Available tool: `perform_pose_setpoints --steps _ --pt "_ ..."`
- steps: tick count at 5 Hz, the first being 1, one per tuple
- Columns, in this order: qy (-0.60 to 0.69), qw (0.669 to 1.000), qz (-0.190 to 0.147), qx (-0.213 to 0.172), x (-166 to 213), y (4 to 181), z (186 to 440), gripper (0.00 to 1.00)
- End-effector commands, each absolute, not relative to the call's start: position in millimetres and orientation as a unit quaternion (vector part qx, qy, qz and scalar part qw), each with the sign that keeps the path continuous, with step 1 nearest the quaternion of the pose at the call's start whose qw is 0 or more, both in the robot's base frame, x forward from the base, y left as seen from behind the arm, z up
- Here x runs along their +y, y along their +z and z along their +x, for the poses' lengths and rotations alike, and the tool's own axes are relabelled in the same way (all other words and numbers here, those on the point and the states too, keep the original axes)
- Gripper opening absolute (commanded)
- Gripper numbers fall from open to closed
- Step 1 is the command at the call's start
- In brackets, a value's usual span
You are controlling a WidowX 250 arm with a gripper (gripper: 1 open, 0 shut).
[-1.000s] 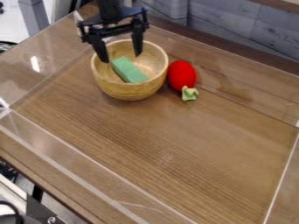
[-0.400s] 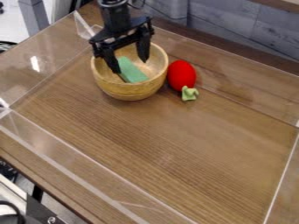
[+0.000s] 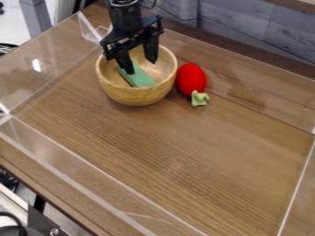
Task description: Remove the green stick from the brown bowl and put it on the table
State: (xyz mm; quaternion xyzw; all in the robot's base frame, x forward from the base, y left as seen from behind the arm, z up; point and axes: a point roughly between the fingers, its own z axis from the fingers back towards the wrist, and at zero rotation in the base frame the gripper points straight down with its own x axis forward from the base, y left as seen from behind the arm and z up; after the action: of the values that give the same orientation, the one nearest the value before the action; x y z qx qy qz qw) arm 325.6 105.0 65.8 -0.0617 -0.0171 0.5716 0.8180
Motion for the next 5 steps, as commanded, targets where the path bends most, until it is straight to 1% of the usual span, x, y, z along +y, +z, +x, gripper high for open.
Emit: perform_pose_setpoints --steps 1,2,3,4,5 --pt "0.564 0.821 -0.074 -0.042 111 101.9 338 0.0" --pt "0.56 0.823 -0.092 -0.033 103 130.4 343 0.0" --pt "0.567 0.817 -0.098 -0.028 85 141.0 339 0.0" --pt "0.57 0.815 -0.097 -0.025 63 144.6 331 0.0" --pt "0.562 0.821 -0.093 -0.022 40 145.3 328 0.0"
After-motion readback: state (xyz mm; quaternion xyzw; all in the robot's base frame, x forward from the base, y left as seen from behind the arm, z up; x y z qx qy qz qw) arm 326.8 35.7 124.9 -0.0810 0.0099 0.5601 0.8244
